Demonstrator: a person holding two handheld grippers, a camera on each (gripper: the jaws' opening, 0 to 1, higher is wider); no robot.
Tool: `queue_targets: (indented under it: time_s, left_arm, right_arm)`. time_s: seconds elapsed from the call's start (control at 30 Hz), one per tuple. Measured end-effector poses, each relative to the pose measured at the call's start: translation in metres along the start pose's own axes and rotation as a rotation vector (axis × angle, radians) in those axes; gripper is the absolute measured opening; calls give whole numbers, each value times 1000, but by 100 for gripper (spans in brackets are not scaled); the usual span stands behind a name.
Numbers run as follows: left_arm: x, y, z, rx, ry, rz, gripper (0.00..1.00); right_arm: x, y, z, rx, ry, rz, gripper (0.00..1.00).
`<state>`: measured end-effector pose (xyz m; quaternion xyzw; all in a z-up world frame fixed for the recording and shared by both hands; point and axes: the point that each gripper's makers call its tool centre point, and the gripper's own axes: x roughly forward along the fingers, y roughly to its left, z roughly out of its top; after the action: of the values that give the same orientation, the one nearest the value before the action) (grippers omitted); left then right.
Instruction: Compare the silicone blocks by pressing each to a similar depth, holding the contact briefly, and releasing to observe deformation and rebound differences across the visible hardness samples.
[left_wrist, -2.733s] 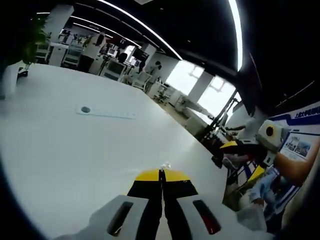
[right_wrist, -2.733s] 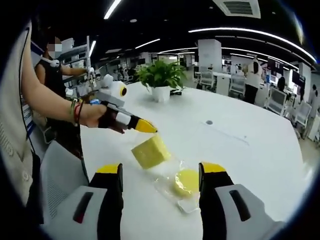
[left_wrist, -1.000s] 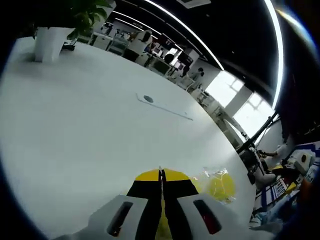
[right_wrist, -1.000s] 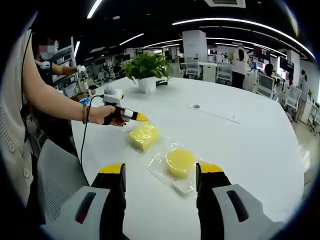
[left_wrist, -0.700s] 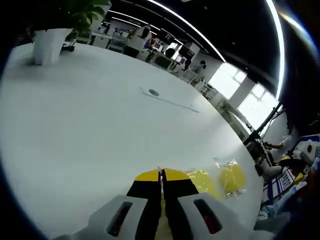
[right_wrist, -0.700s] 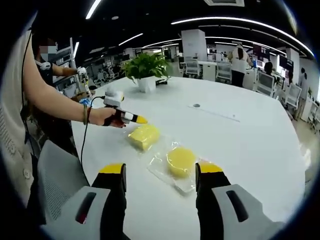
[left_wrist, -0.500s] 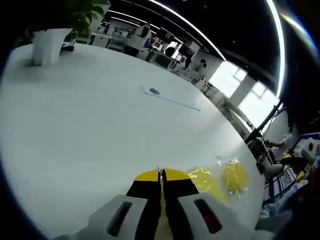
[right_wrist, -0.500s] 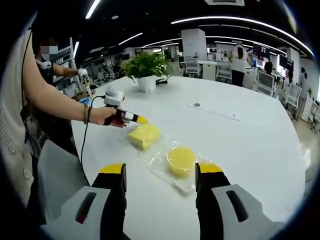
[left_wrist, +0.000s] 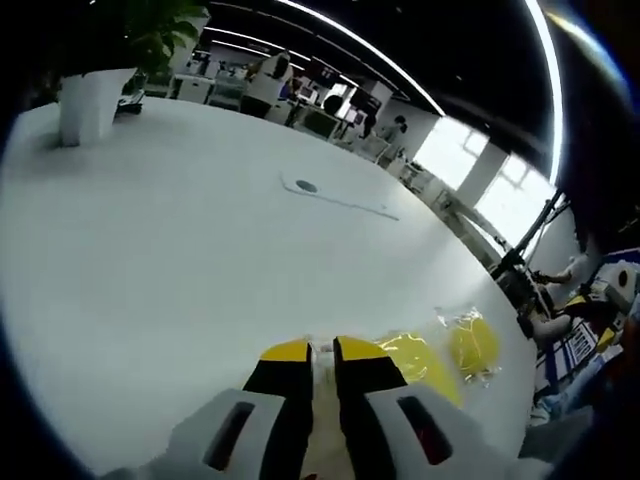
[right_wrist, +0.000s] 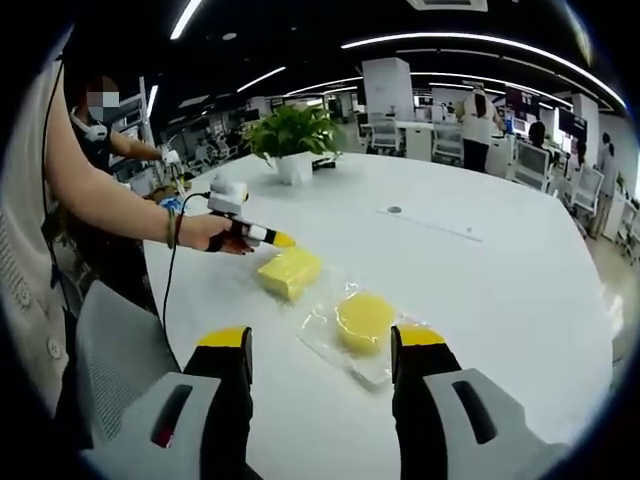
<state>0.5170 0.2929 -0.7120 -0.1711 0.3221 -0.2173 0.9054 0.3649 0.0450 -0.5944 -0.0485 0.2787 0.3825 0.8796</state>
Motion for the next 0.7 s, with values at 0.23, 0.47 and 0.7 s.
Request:
queue_targets:
  time_s: [0.23, 0.47, 0.7]
  left_arm:
    - [-8, 1, 6, 27, -29, 13, 23]
    - [-21, -3, 11, 42, -52, 13, 30]
    - [-40, -8, 13, 58, -78, 19, 41]
  right_arm:
    - [-1, 1, -1, 7, -7, 1, 52]
    - [-2, 3, 6, 20, -35, 0, 52]
    - [-1, 7, 7, 34, -51, 0, 53]
